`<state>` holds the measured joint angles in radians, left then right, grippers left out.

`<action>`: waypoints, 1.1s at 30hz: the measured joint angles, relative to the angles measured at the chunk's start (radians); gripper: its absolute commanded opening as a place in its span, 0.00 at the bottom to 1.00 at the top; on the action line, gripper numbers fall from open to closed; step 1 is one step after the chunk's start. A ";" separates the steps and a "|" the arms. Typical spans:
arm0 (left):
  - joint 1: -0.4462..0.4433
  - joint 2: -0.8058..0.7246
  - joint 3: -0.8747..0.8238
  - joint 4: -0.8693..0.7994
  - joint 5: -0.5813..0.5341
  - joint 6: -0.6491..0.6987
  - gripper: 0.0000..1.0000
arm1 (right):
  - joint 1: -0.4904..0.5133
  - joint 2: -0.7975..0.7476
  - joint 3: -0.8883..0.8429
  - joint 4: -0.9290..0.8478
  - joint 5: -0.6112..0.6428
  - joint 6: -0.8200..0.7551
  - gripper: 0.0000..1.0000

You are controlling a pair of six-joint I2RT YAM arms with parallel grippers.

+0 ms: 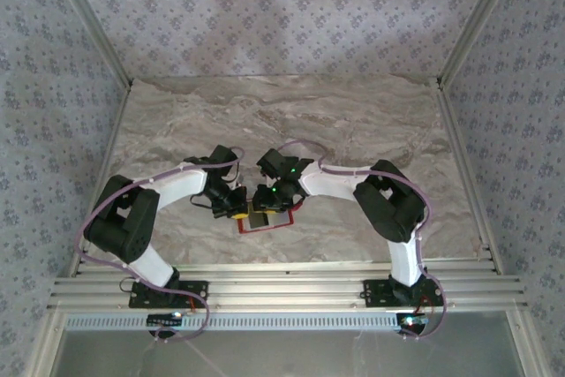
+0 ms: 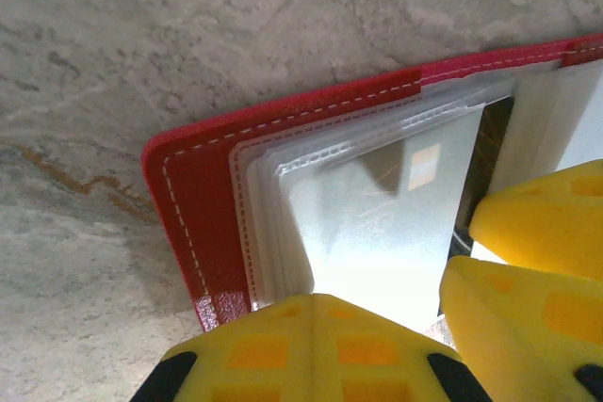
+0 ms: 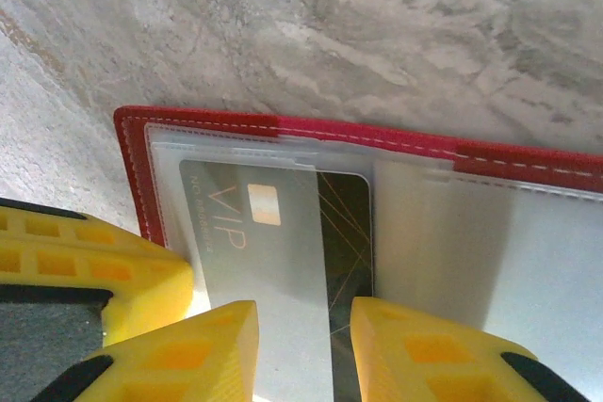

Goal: Take the credit cards out of the card holder

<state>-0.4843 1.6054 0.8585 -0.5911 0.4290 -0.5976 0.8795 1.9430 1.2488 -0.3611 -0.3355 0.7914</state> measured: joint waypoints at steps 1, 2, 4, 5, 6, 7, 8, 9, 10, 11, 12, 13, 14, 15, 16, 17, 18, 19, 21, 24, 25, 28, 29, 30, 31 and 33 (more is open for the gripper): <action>0.000 0.000 0.000 0.000 0.000 0.002 0.02 | 0.001 -0.002 0.000 -0.006 0.007 -0.003 0.33; 0.000 0.000 0.000 0.000 -0.002 0.004 0.02 | 0.002 -0.004 0.000 -0.013 0.014 -0.003 0.33; 0.001 0.000 0.000 0.000 -0.003 0.007 0.02 | 0.003 -0.006 0.000 -0.025 0.024 -0.006 0.33; 0.002 0.000 0.000 -0.001 -0.003 0.010 0.02 | 0.003 -0.008 0.000 -0.029 0.028 -0.006 0.33; 0.002 0.000 0.001 -0.003 -0.003 0.011 0.02 | 0.005 -0.010 0.000 -0.033 0.031 -0.006 0.33; 0.003 0.000 0.001 -0.005 -0.003 0.013 0.02 | 0.005 -0.013 0.000 -0.035 0.034 -0.006 0.33; 0.005 0.000 0.002 -0.008 -0.003 0.013 0.02 | 0.005 -0.019 0.000 -0.037 0.034 -0.006 0.33; 0.006 0.000 0.003 -0.013 -0.003 0.013 0.02 | 0.005 -0.026 0.000 -0.037 0.033 -0.006 0.33; 0.006 0.000 0.006 -0.018 -0.002 0.013 0.02 | 0.005 -0.035 -0.001 -0.034 0.032 -0.005 0.33; 0.006 0.000 0.013 -0.023 -0.001 0.013 0.02 | 0.004 -0.047 -0.002 -0.029 0.030 -0.002 0.33; 0.006 0.000 0.020 -0.028 0.002 0.013 0.02 | 0.003 -0.057 -0.003 -0.024 0.026 -0.002 0.33; 0.005 0.000 0.032 -0.035 0.003 0.013 0.02 | 0.002 -0.068 -0.005 -0.016 0.022 0.002 0.33; 0.003 0.000 0.044 -0.037 0.005 0.013 0.02 | -0.001 -0.078 -0.005 -0.009 0.016 0.003 0.33; 0.000 0.000 0.055 -0.039 0.005 0.013 0.02 | -0.003 -0.084 -0.006 -0.003 0.012 0.004 0.33; -0.003 0.000 0.066 -0.038 0.007 0.013 0.02 | -0.008 -0.089 -0.007 0.003 0.006 0.005 0.33; -0.007 0.000 0.074 -0.037 0.013 0.013 0.02 | -0.012 -0.089 -0.007 0.008 0.002 0.005 0.33; -0.009 0.000 0.079 -0.036 0.021 0.012 0.02 | -0.016 -0.089 -0.009 0.013 -0.002 0.005 0.33; -0.013 0.002 0.082 -0.036 0.028 0.012 0.01 | -0.021 -0.089 -0.013 0.016 -0.004 0.005 0.33; -0.019 0.009 0.082 -0.037 0.035 0.012 0.02 | -0.031 -0.089 -0.024 0.019 -0.013 0.004 0.32; -0.023 0.036 0.082 -0.037 0.036 0.013 0.02 | -0.043 -0.088 -0.039 0.019 -0.021 0.000 0.31; -0.025 0.046 0.081 -0.037 0.038 0.014 0.02 | -0.047 -0.087 -0.041 0.019 -0.021 -0.002 0.31; -0.025 0.079 0.081 -0.037 0.043 0.019 0.01 | -0.054 -0.084 -0.060 0.032 -0.029 -0.007 0.30; -0.024 0.088 0.081 -0.037 0.048 0.022 0.01 | -0.056 -0.080 -0.069 0.034 -0.032 -0.011 0.30; -0.024 0.091 0.081 -0.037 0.053 0.026 0.01 | -0.057 -0.075 -0.076 0.034 -0.037 -0.014 0.30; -0.025 0.091 0.081 -0.037 0.053 0.030 0.01 | -0.057 -0.069 -0.082 0.034 -0.040 -0.015 0.30; -0.025 0.092 0.081 -0.037 0.053 0.037 0.01 | -0.057 -0.058 -0.093 0.036 -0.048 -0.021 0.30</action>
<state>-0.5091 1.6970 0.9398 -0.6285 0.4820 -0.5606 0.8223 1.8847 1.1553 -0.3248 -0.3832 0.7708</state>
